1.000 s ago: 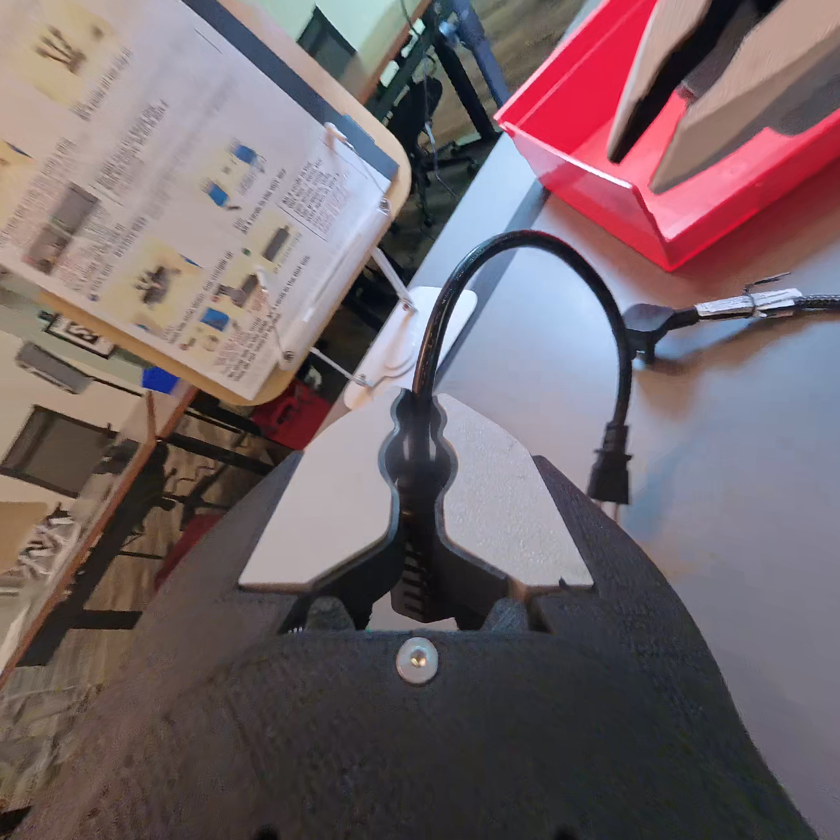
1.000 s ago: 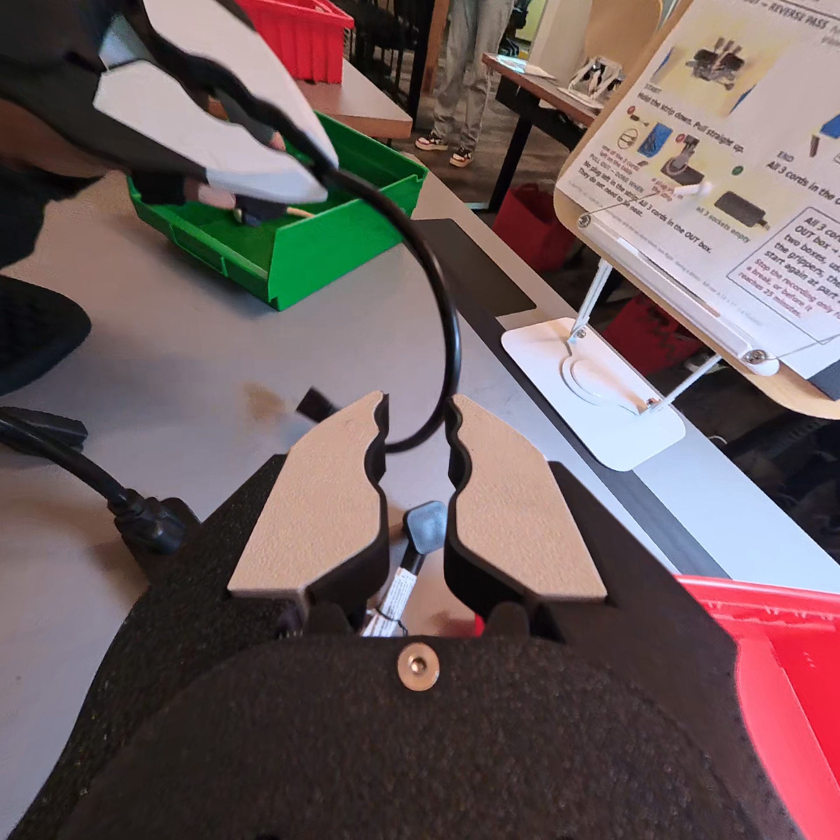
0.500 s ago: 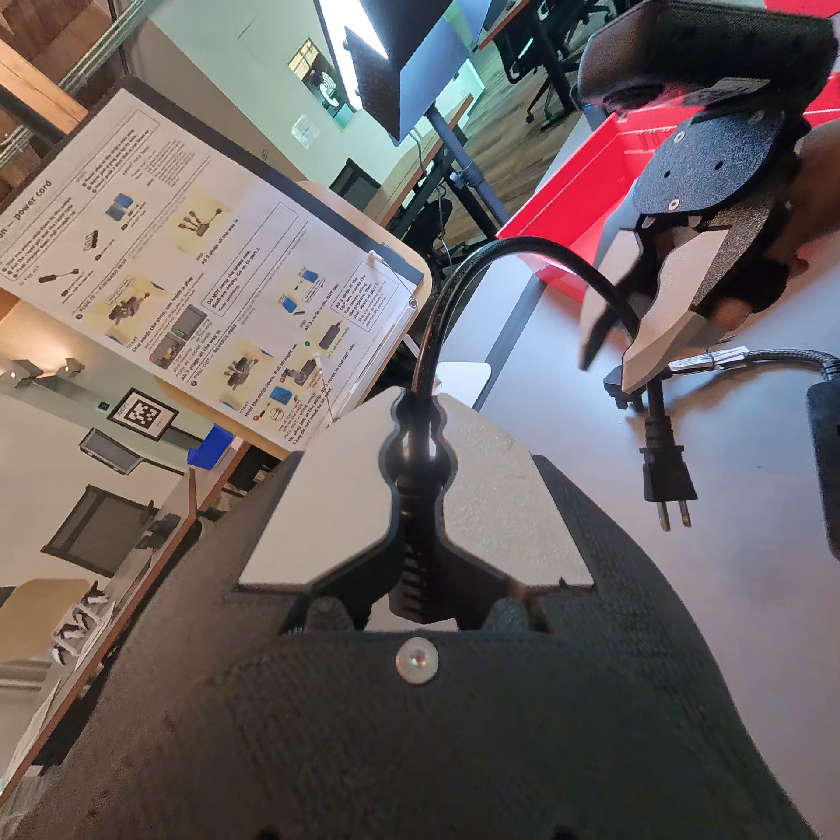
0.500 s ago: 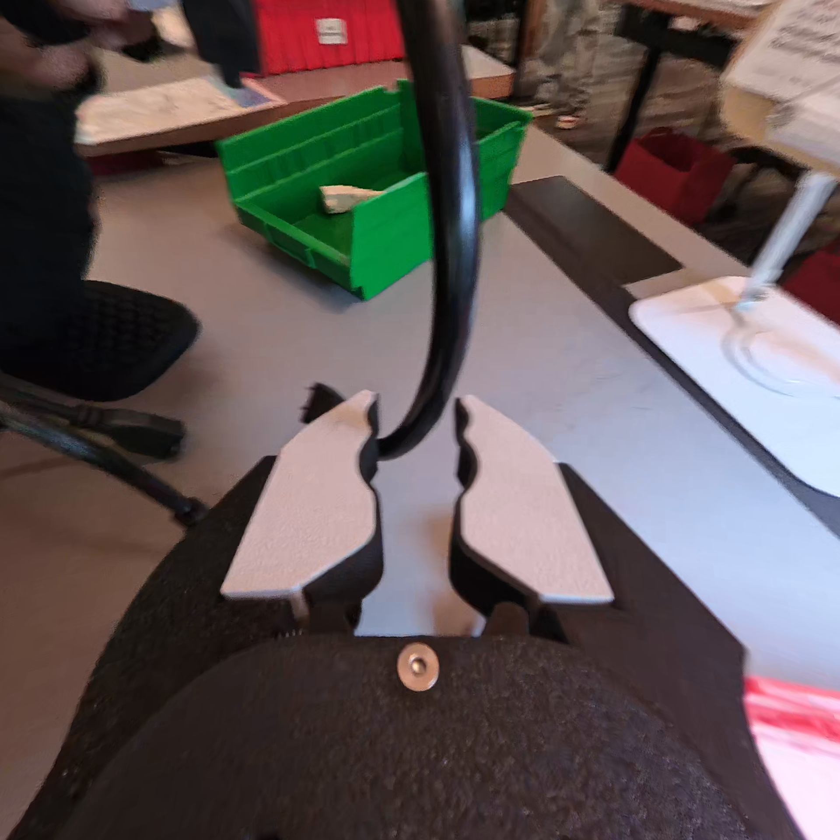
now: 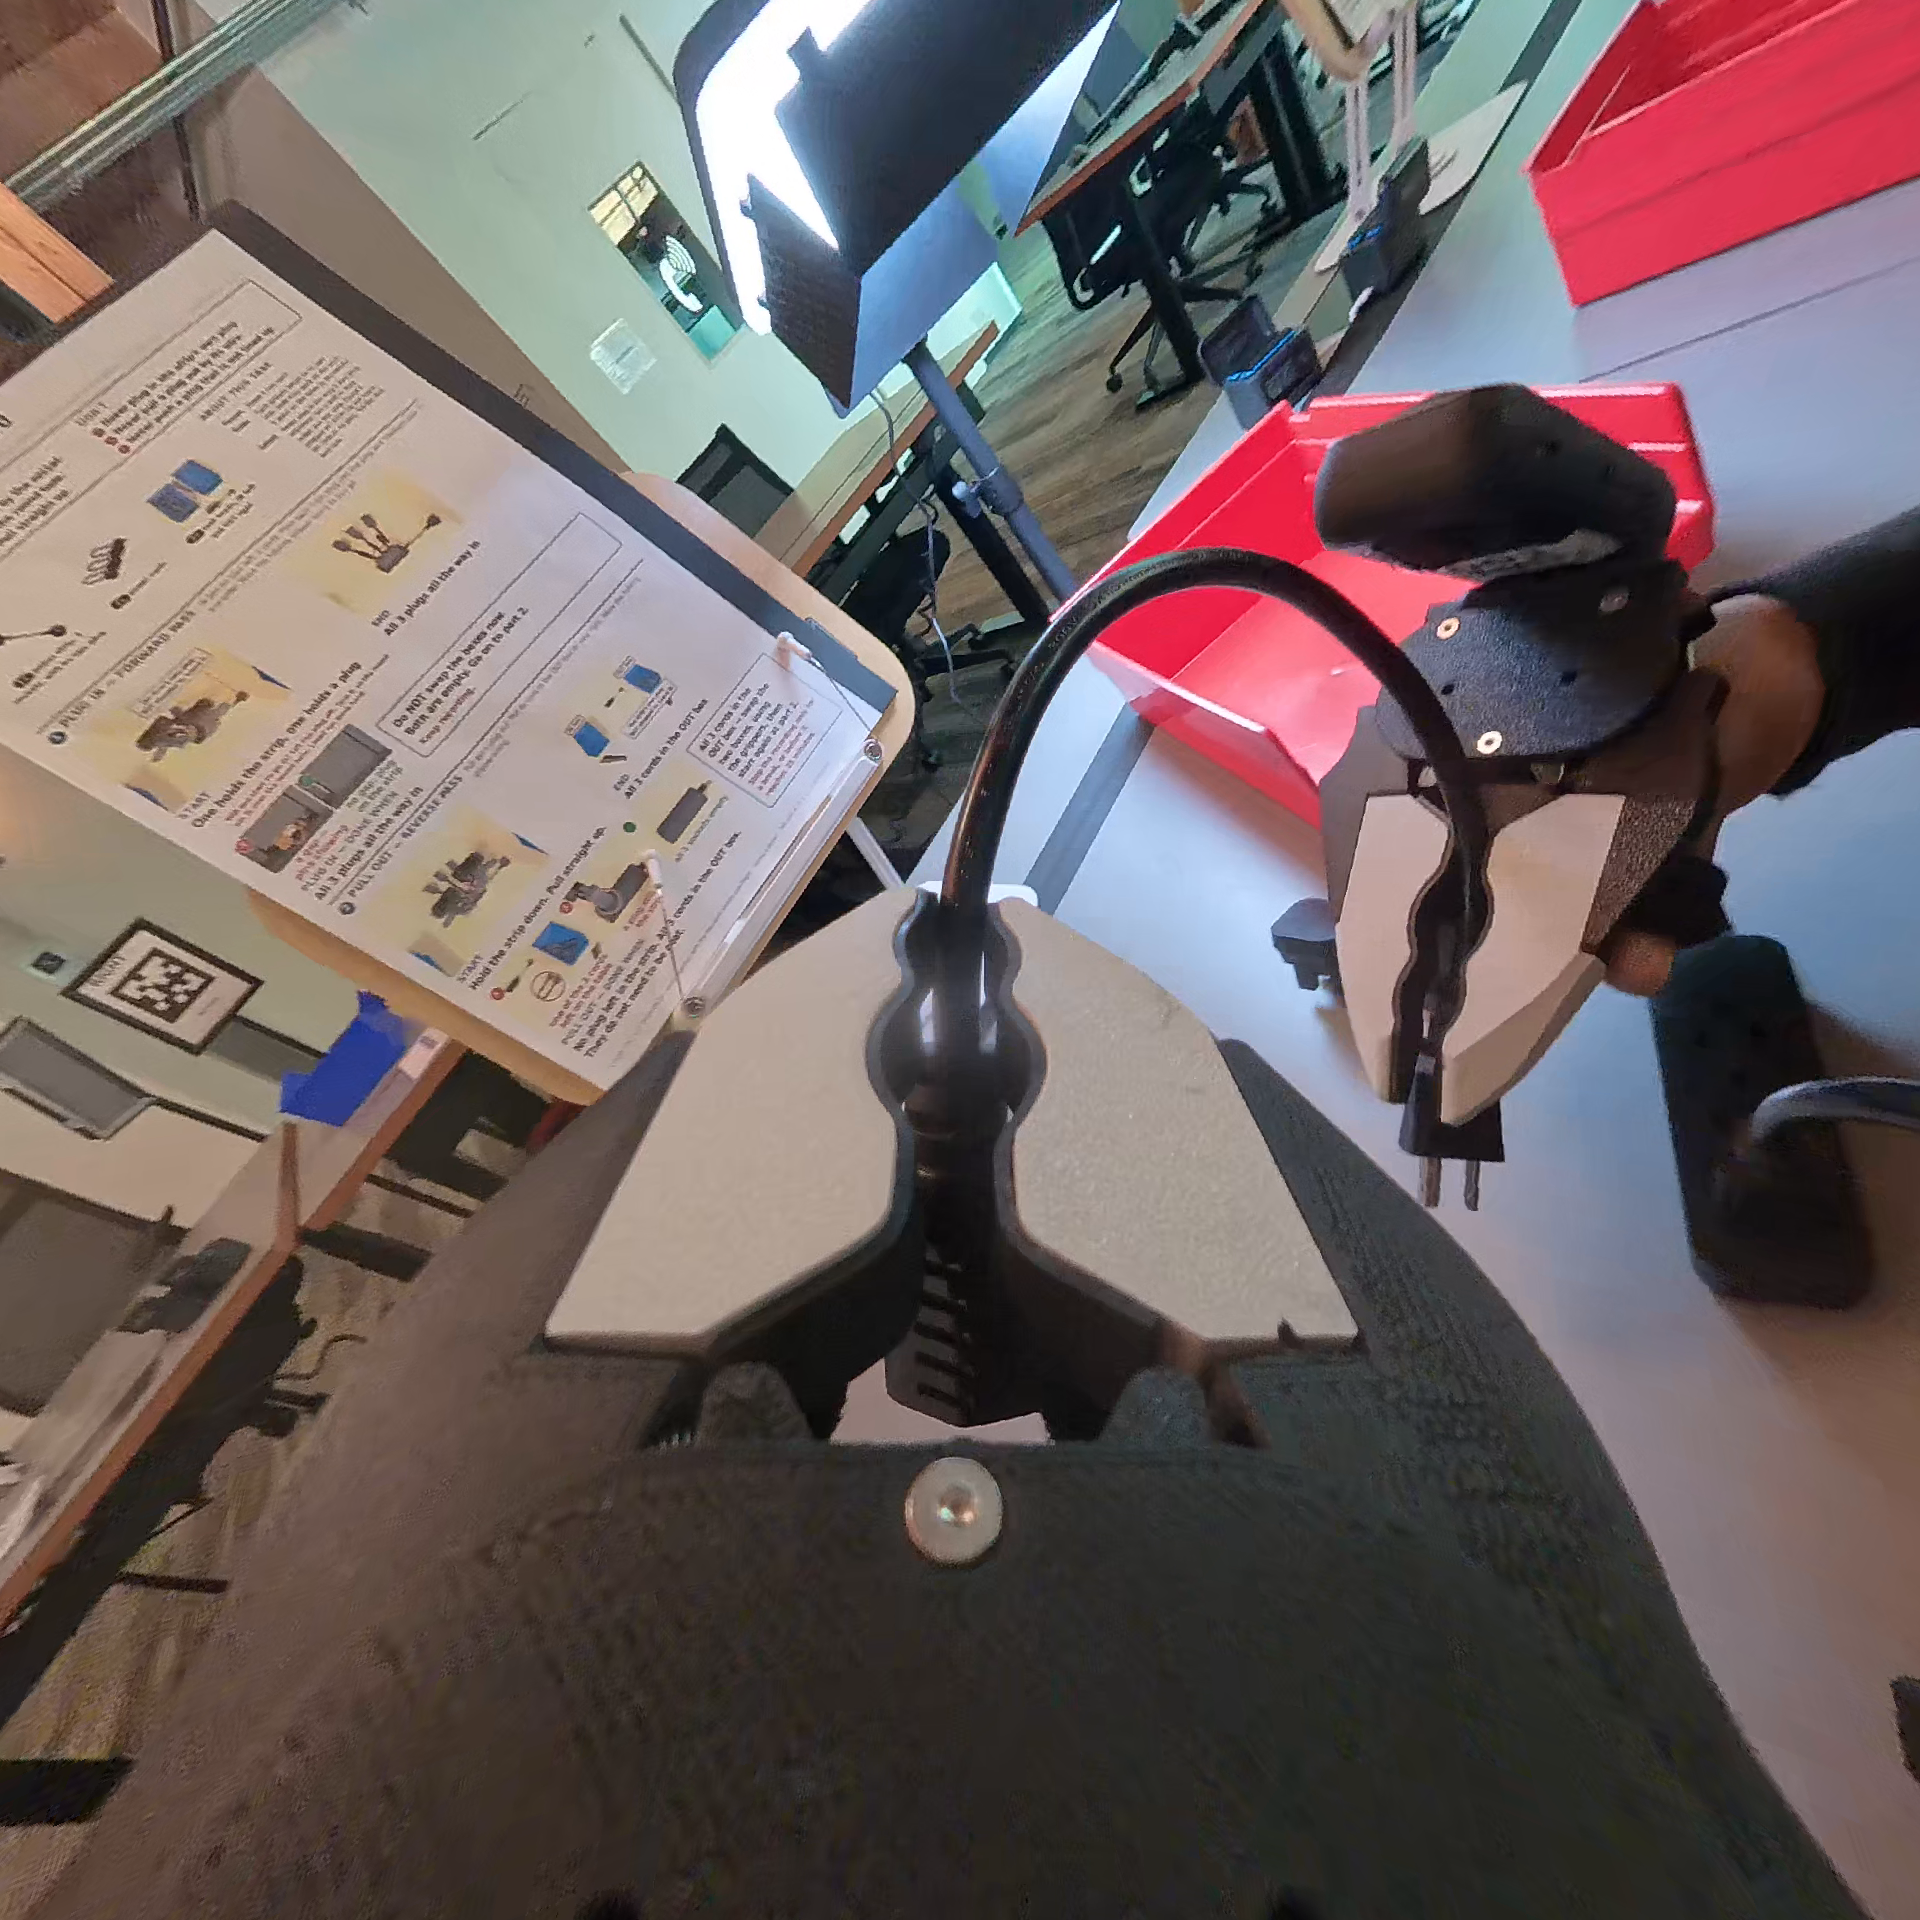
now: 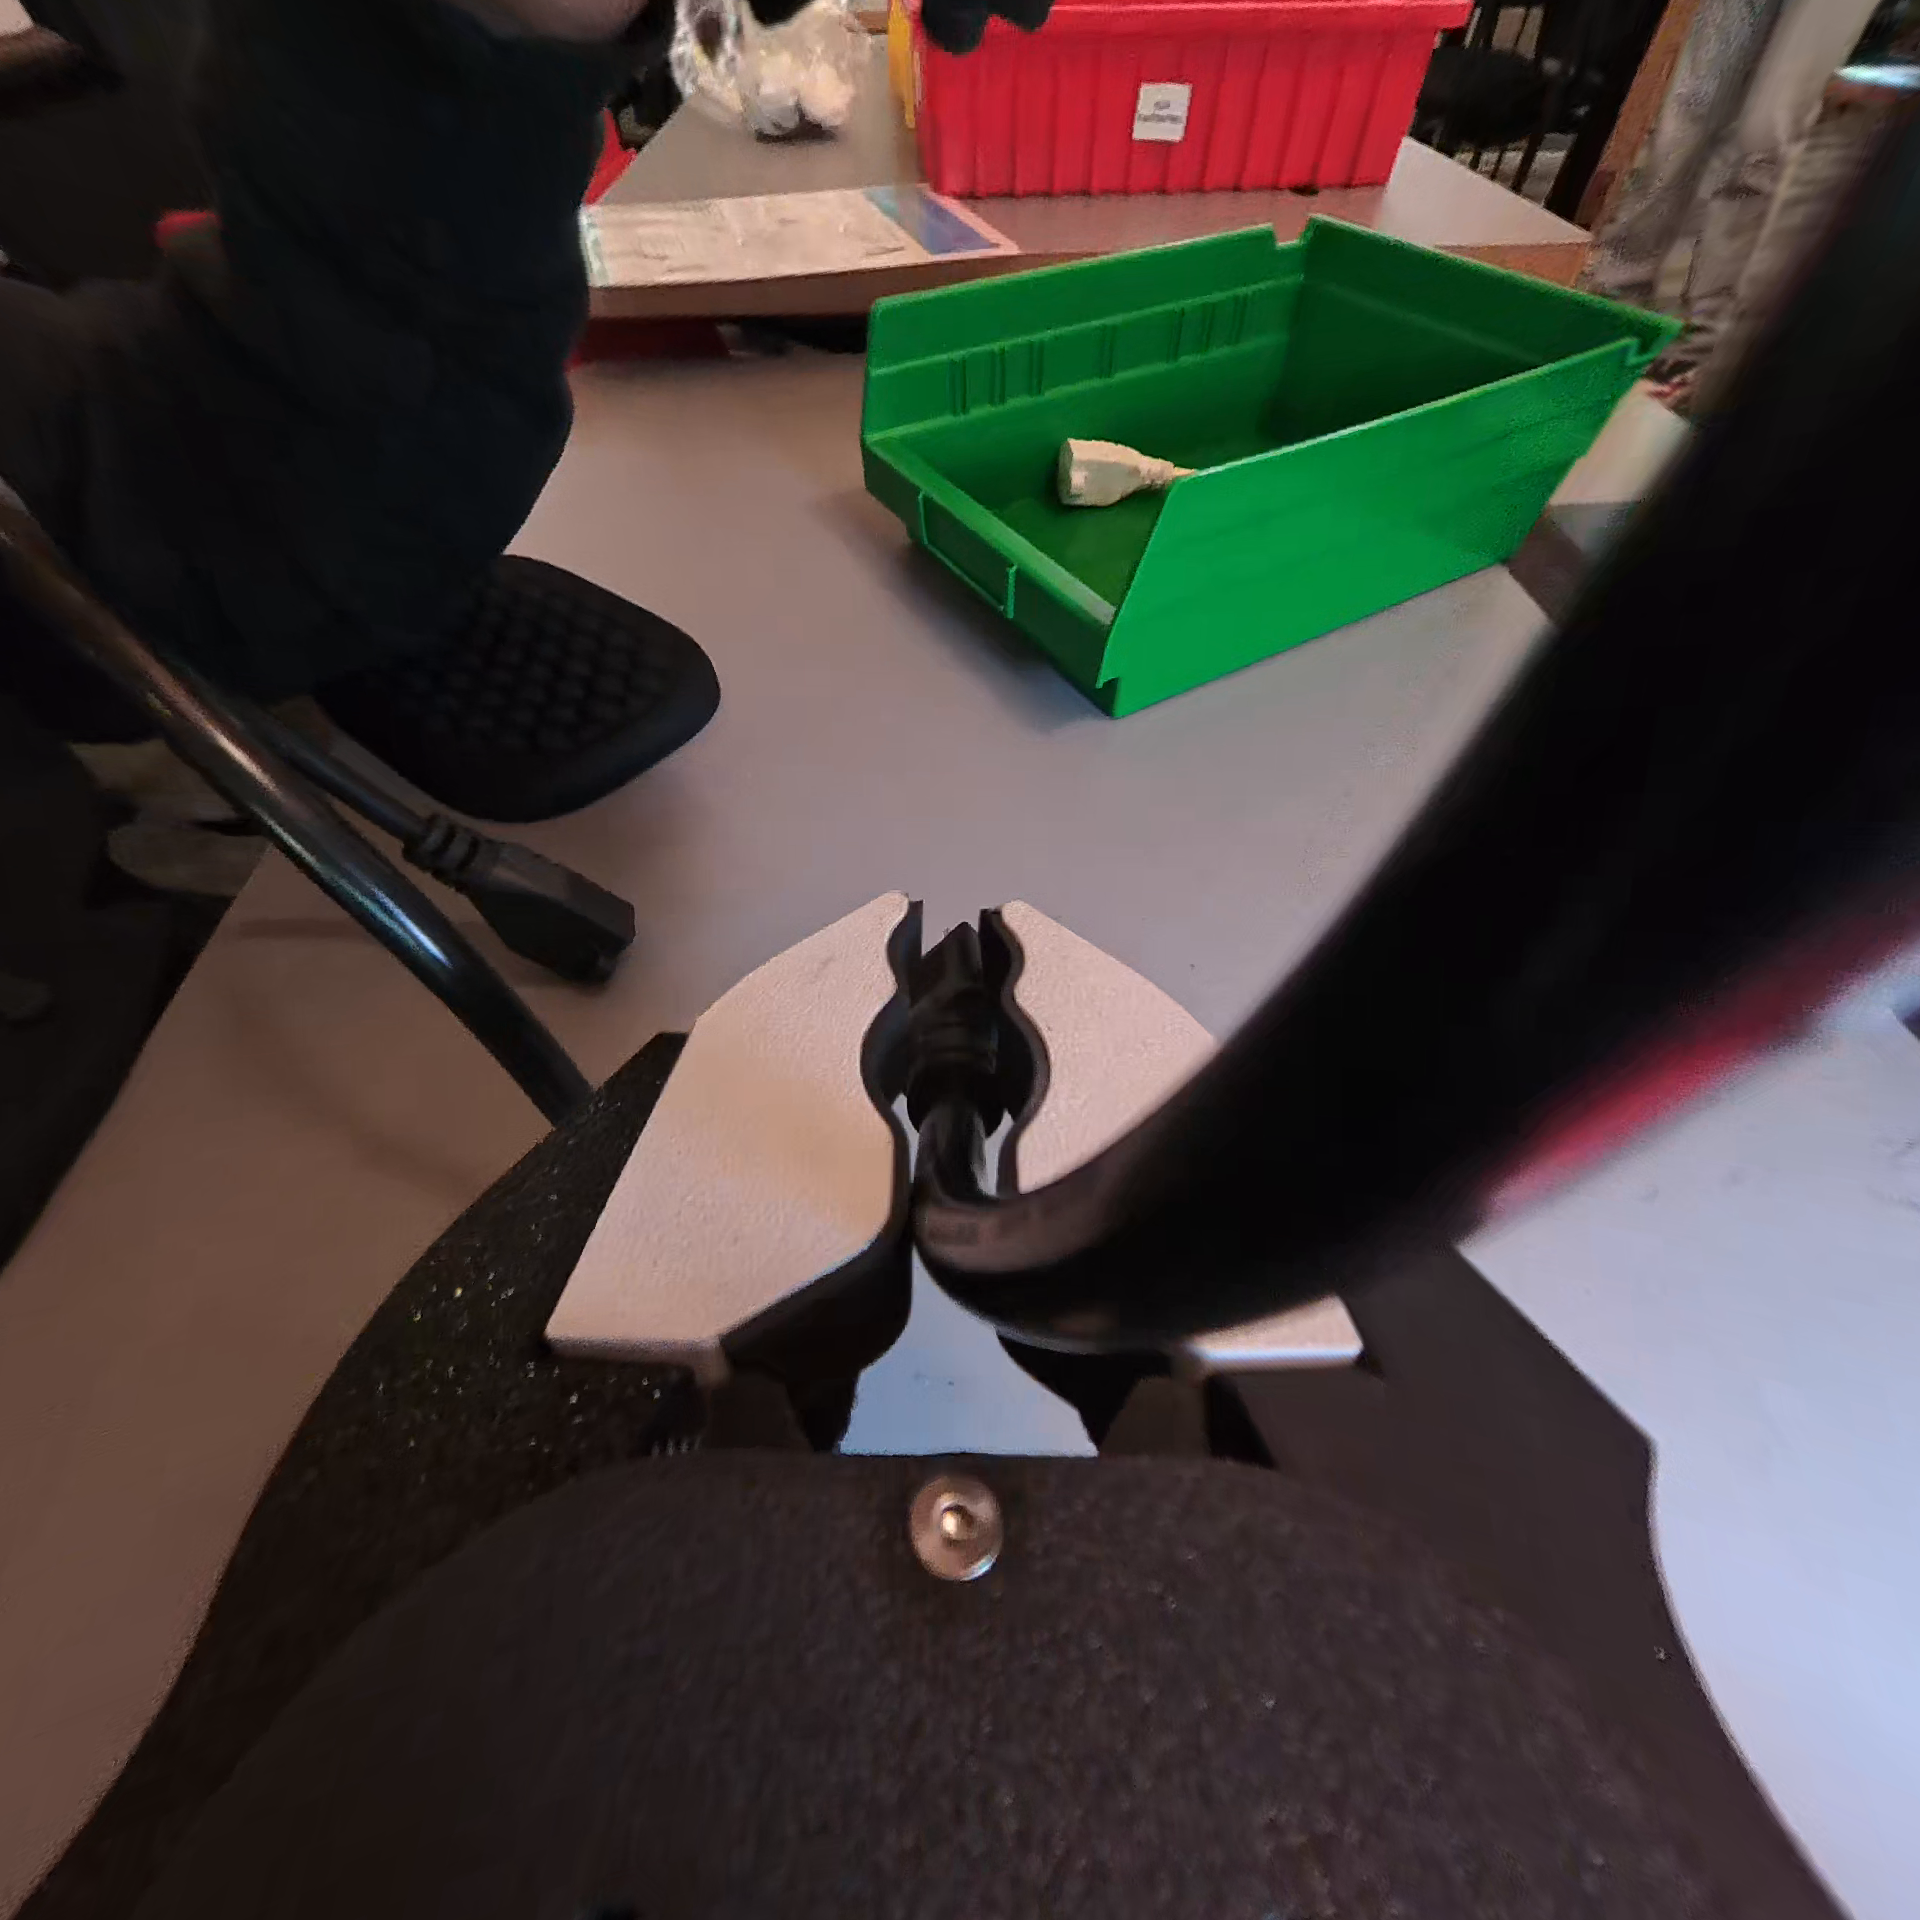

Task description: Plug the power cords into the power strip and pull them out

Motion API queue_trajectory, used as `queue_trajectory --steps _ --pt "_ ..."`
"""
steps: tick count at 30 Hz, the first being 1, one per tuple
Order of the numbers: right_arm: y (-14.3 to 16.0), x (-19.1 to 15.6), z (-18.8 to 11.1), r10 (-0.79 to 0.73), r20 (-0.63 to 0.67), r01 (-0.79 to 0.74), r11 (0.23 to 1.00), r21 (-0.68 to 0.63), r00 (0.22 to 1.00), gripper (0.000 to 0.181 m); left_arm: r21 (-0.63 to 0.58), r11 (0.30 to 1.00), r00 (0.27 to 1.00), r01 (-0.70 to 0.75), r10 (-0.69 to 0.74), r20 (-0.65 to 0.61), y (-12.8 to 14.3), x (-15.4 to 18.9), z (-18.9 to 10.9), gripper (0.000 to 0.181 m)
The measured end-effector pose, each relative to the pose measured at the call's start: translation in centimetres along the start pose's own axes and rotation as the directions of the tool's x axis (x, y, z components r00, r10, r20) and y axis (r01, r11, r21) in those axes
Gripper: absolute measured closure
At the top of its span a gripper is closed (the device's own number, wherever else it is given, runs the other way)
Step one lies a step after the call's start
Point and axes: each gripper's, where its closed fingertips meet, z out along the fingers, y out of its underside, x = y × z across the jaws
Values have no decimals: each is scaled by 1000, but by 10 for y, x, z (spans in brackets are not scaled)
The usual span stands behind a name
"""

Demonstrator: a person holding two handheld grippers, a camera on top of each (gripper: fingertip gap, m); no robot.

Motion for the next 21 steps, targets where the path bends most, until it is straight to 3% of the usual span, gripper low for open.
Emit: queue_trajectory --steps 4,9,11,13,16,18,21 --pt "0 -12 1 2 59 -1 1000 -5 998 171 -5 1000 1000 -9 8 -14 1 -1 -2 172" --pt "-16 -42 2 6 198 -13 999 34 980 171 -119 990 996 -76 71 -47 13 -16 8 172" --pt "-27 -55 1 17 256 -36 997 66 966 171 -149 989 991 -6 -15 -134 20 -20 20 171" --pt "-36 -63 -1 33 291 -65 993 101 956 171 -210 964 938 162 -217 -271 30 -16 34 166" --pt "-49 -66 -8 90 340 -150 976 155 936 172 -311 903 867 298 -392 -307 57 -14 51 151" --pt "-51 -64 -10 135 354 -201 967 155 925 171 -289 899 860 328 -411 -302 62 -9 54 145" --pt "-49 -57 -10 181 360 -247 958 146 915 171 -182 900 841 396 -434 -322 46 0 45 145"
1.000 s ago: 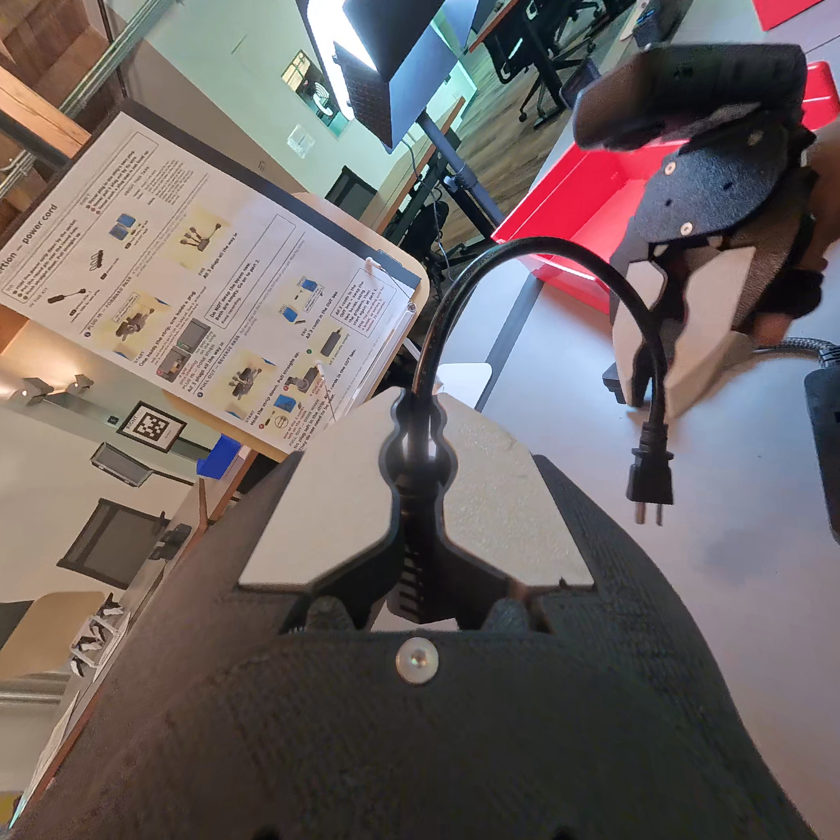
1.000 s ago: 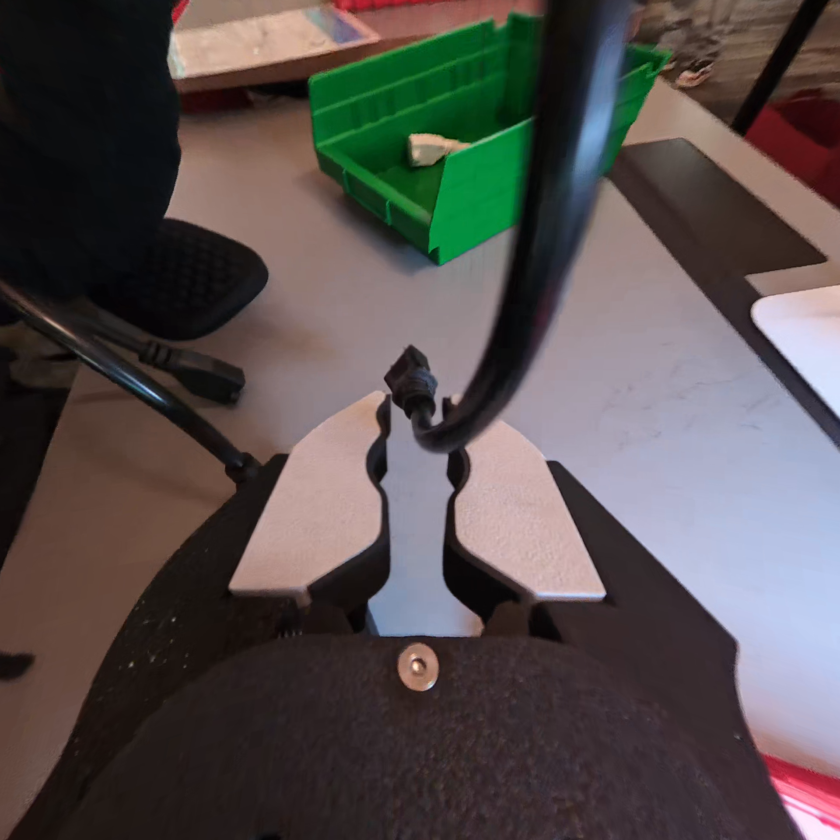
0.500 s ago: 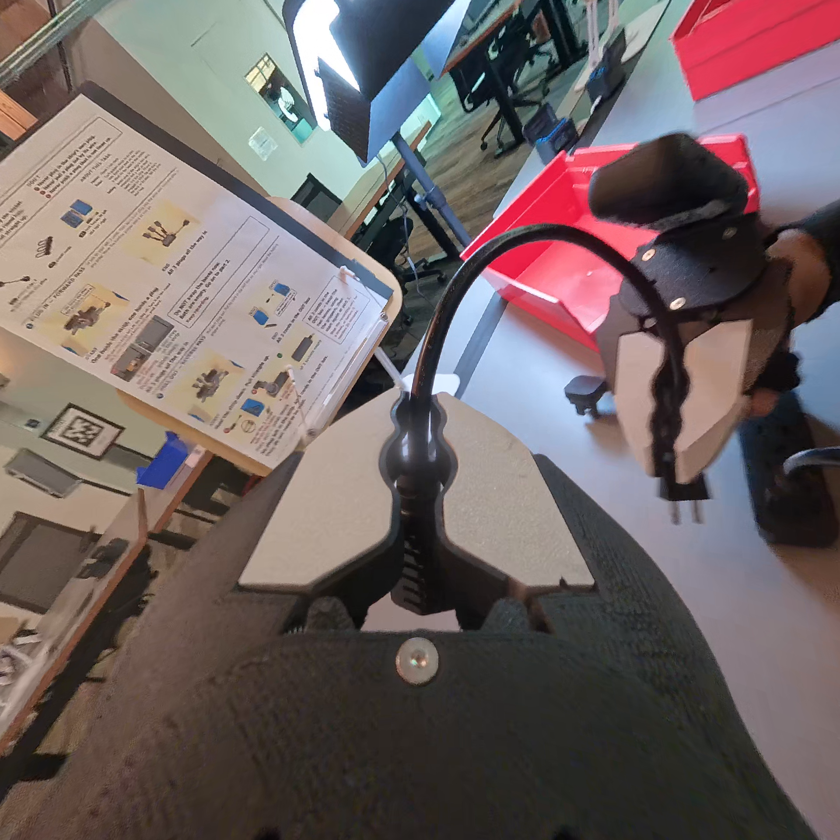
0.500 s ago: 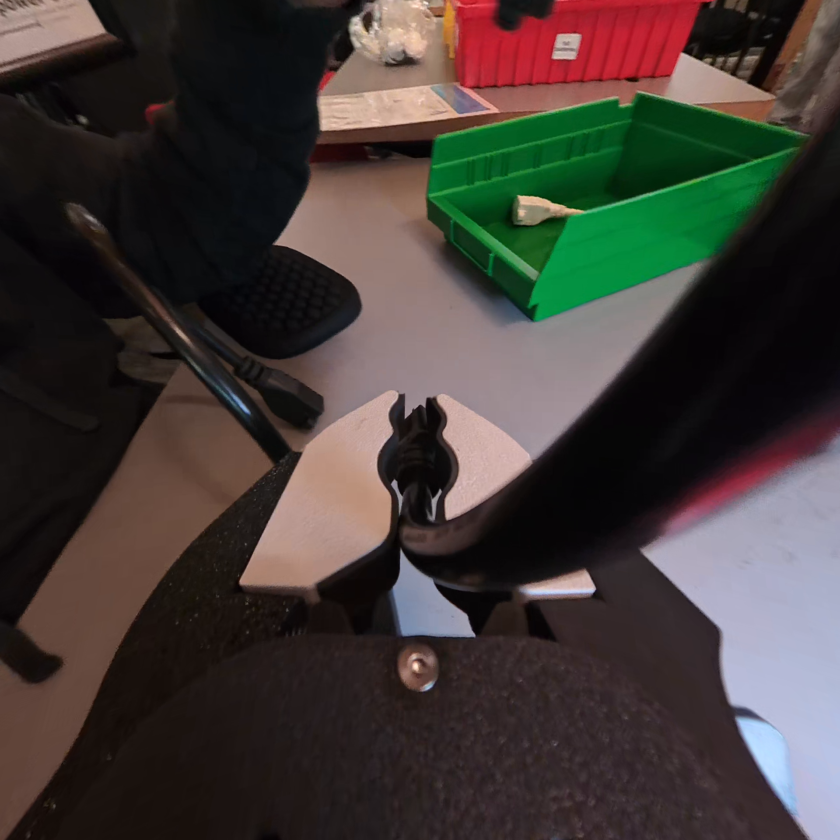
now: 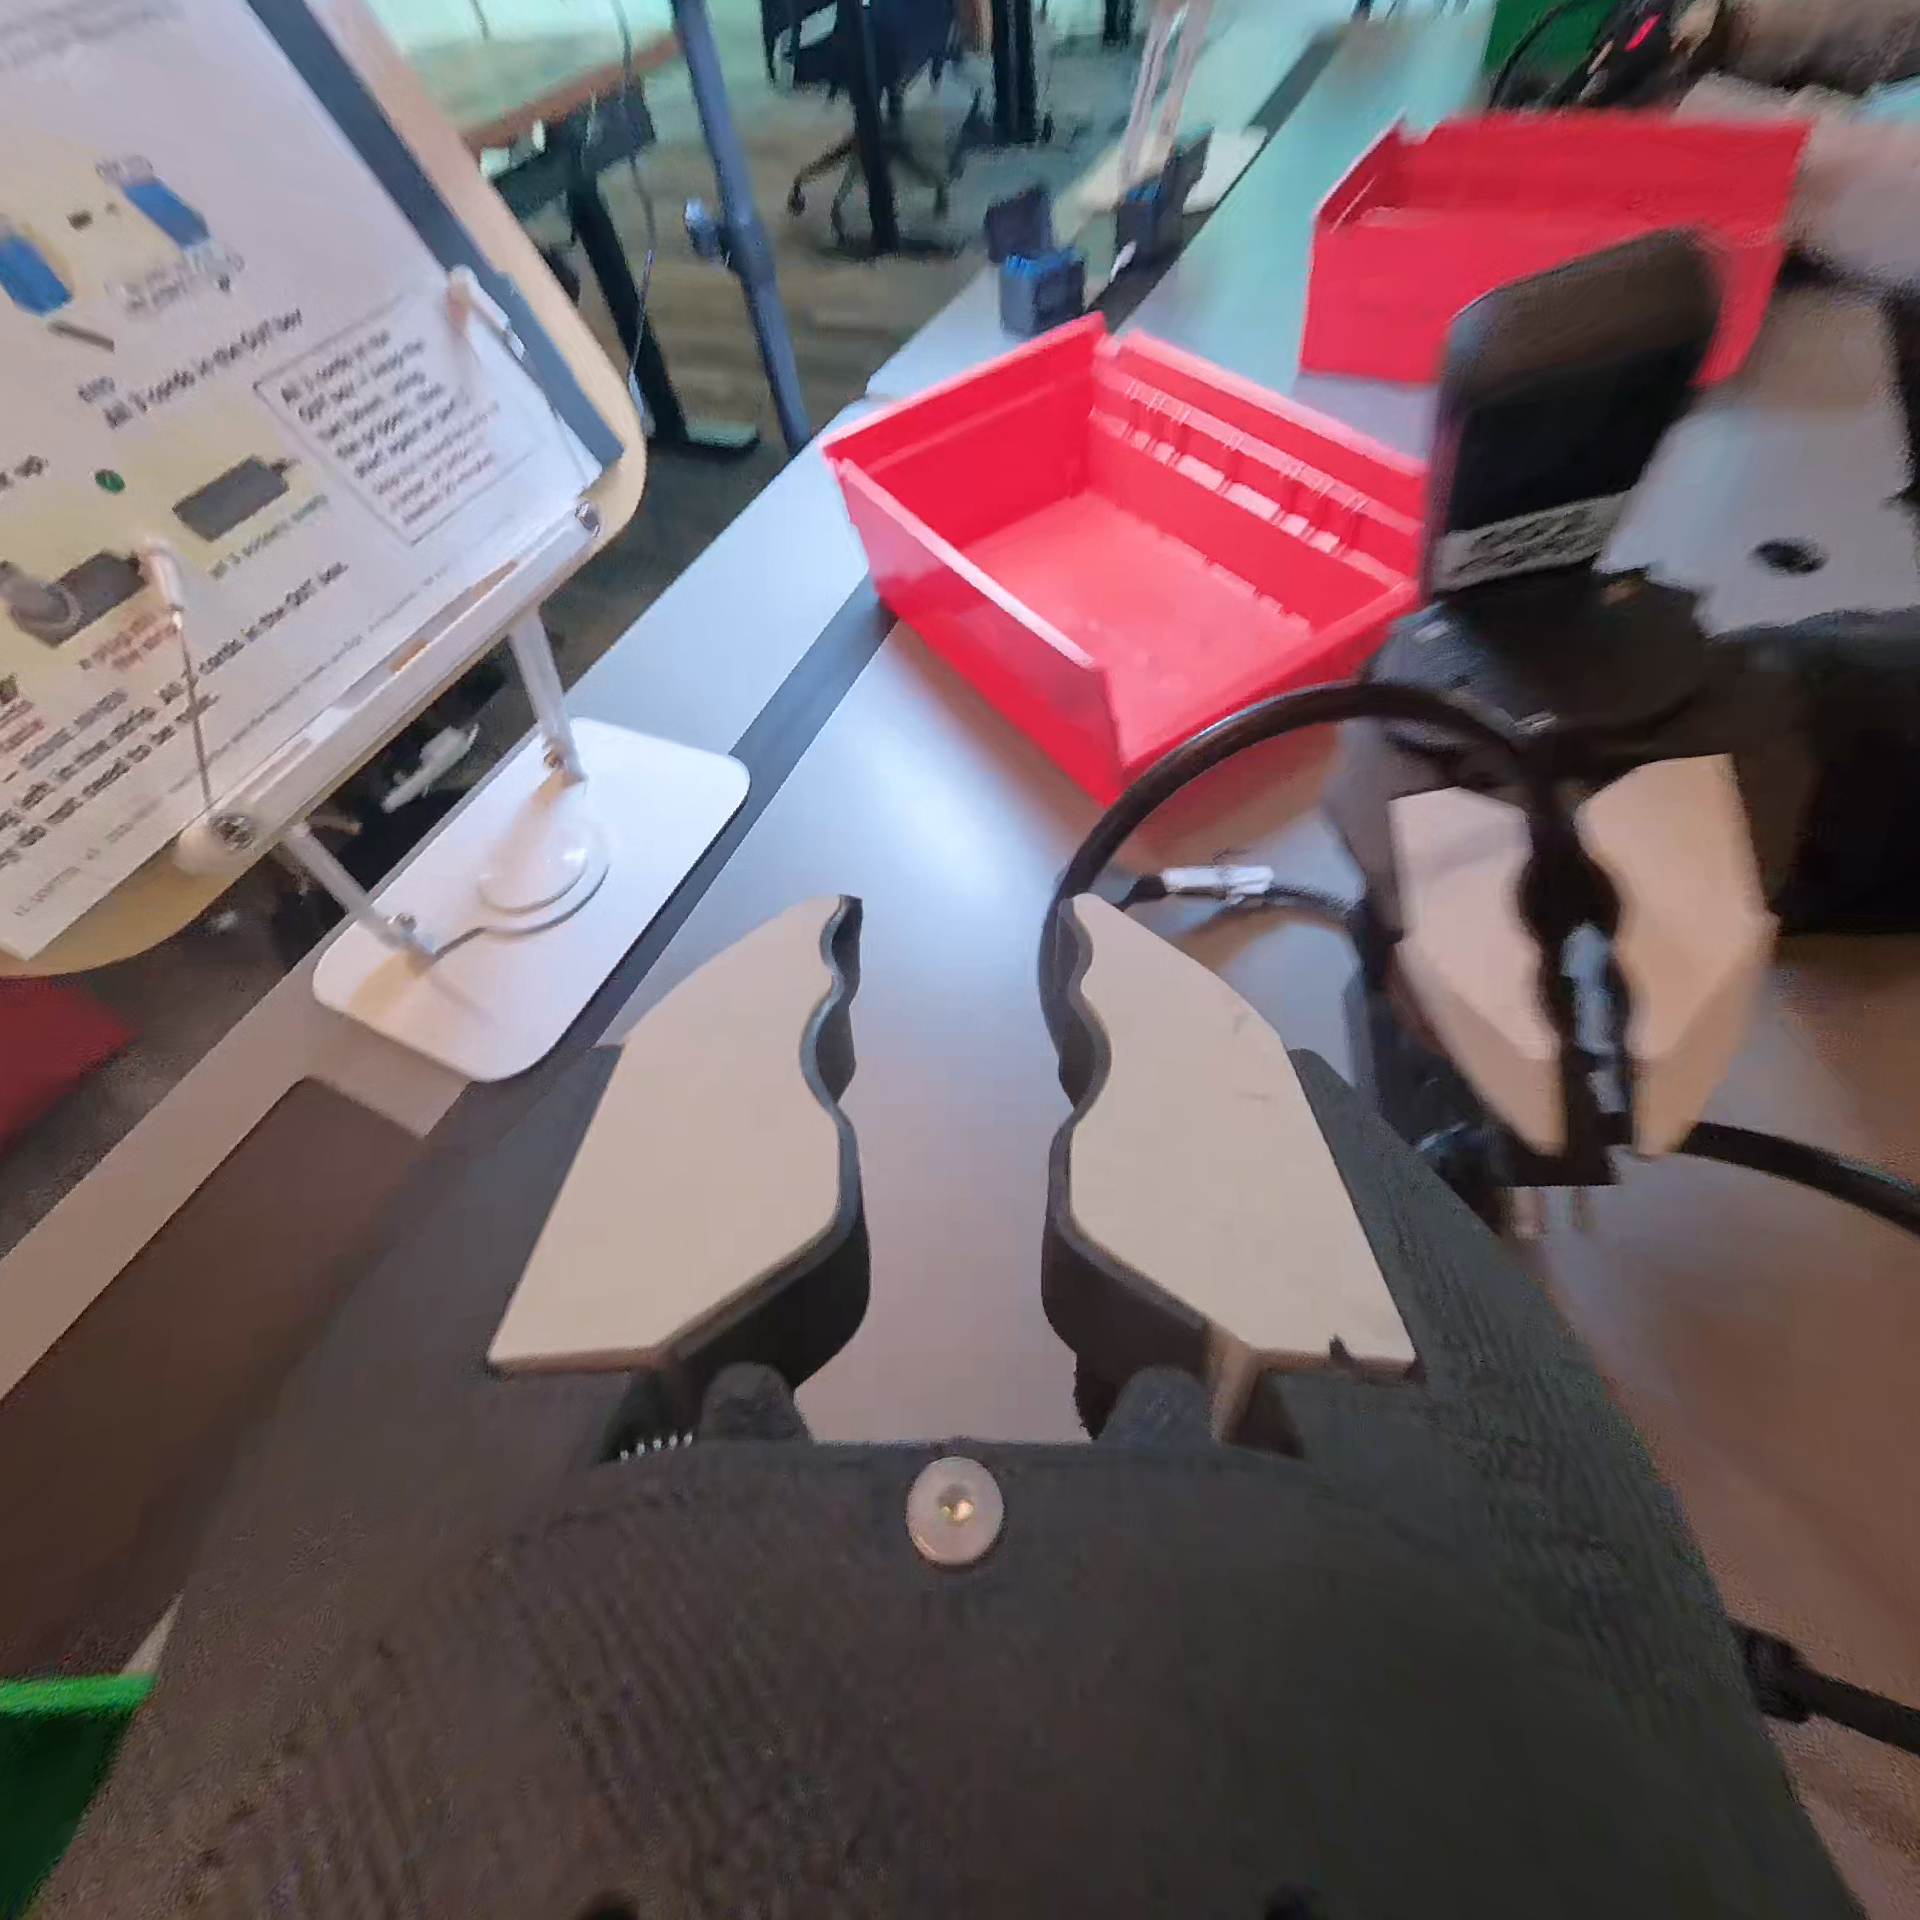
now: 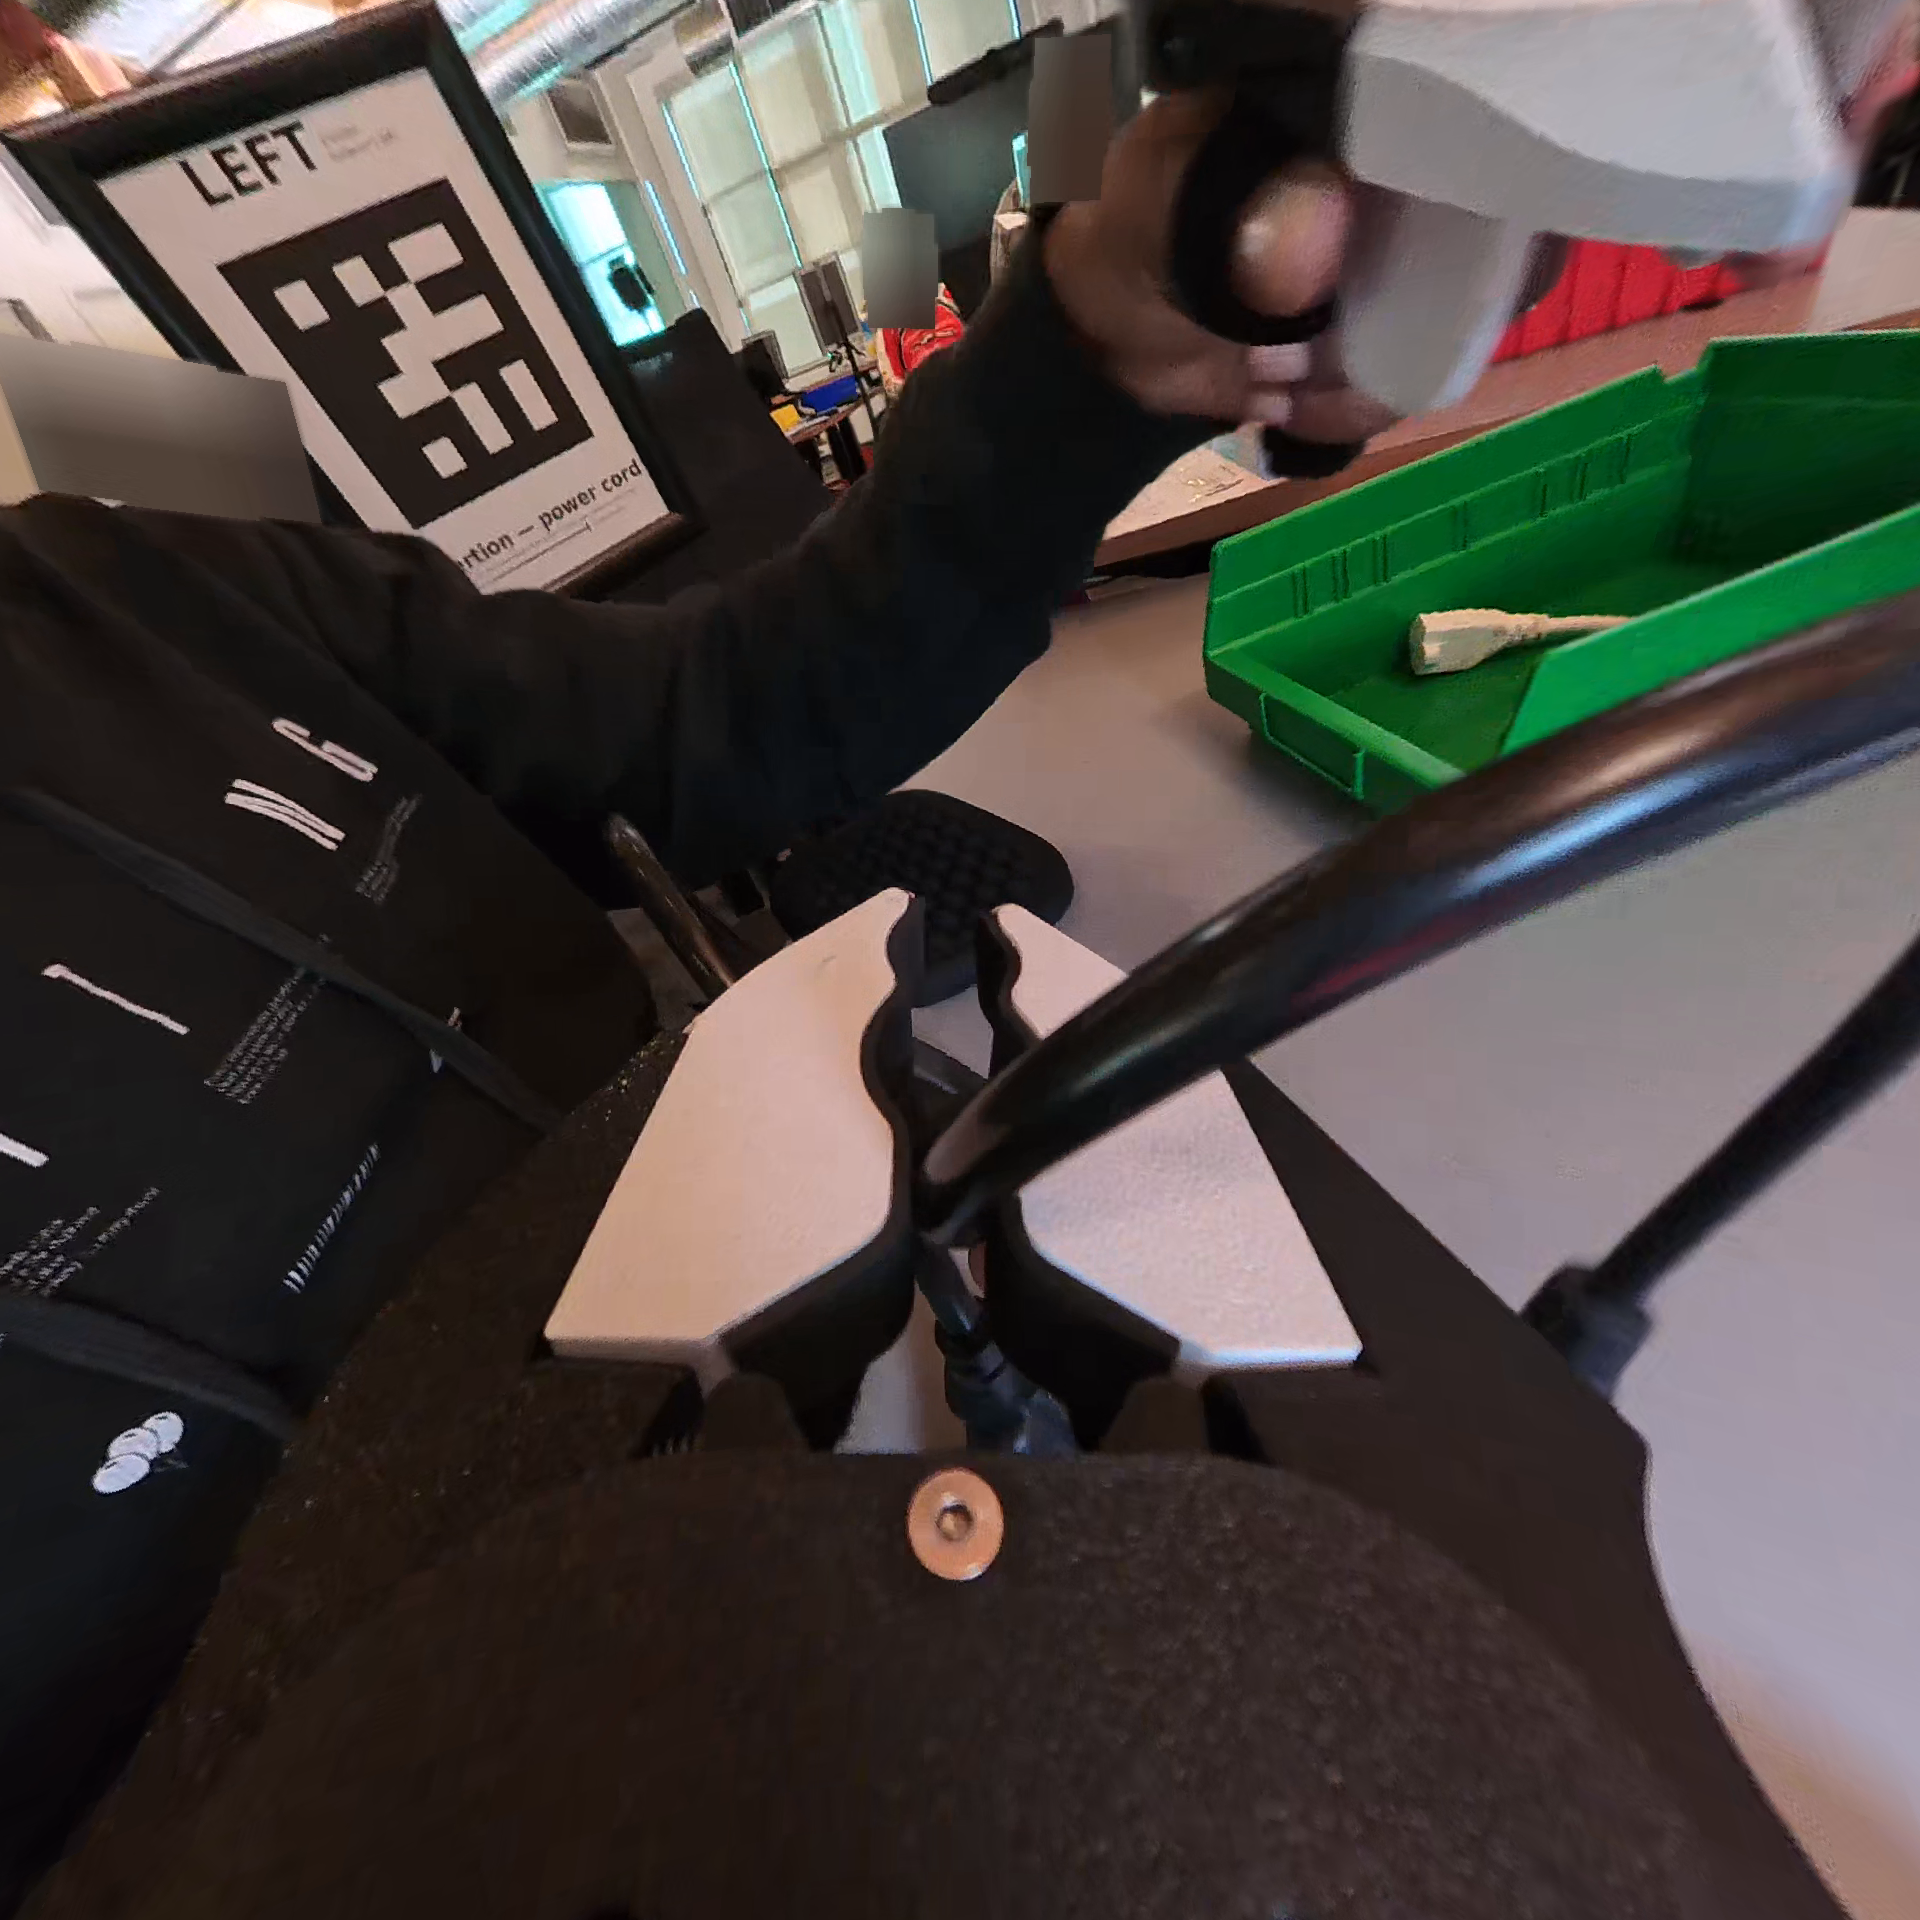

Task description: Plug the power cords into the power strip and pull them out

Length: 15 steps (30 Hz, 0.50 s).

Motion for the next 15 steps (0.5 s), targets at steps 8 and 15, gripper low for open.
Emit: queue_trajectory --steps 8,15 --pt "-28 1 -13 -172 -129 181 981 69 977 172 92 994 933 66 -29 -359 18 106 -3 138" --pt "-77 -16 -26 -298 -283 375 885 277 912 172 132 990 926 56 -1 -379 34 129 0 119"
